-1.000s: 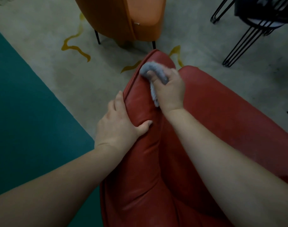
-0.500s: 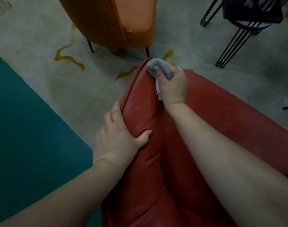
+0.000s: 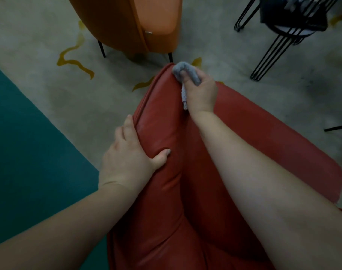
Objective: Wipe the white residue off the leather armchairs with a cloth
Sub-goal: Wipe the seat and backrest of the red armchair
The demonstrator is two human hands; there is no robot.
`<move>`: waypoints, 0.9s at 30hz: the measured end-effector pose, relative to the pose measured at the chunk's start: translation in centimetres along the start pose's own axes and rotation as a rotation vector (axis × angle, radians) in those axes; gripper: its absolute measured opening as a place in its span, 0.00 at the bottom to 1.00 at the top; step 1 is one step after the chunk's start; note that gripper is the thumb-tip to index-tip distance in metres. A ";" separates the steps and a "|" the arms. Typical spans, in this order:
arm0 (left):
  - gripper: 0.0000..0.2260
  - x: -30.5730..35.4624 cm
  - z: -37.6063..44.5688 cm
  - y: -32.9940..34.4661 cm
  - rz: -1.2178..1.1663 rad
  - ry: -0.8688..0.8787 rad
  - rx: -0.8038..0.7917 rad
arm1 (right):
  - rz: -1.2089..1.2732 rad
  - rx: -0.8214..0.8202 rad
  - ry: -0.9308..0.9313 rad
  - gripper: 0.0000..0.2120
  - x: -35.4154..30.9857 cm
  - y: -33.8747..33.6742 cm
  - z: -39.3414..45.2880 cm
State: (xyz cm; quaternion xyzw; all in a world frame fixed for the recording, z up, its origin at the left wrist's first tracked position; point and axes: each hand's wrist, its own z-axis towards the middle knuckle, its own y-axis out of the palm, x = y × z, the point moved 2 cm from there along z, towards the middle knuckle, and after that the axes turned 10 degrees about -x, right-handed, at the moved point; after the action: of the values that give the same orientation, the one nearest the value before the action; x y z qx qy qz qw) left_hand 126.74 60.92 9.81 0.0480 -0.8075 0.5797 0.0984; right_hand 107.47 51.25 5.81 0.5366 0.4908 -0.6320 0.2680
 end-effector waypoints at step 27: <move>0.52 0.1 0.1 0.1 0.016 0.007 -0.018 | -0.078 0.025 0.016 0.13 1.2 -1.3 -6.4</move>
State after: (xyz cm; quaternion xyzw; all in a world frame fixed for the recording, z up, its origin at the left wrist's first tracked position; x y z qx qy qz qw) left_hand 126.59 60.83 9.75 0.0387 -0.8127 0.5733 0.0968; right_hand 108.69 57.76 5.50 0.5253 0.5055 -0.6438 0.2324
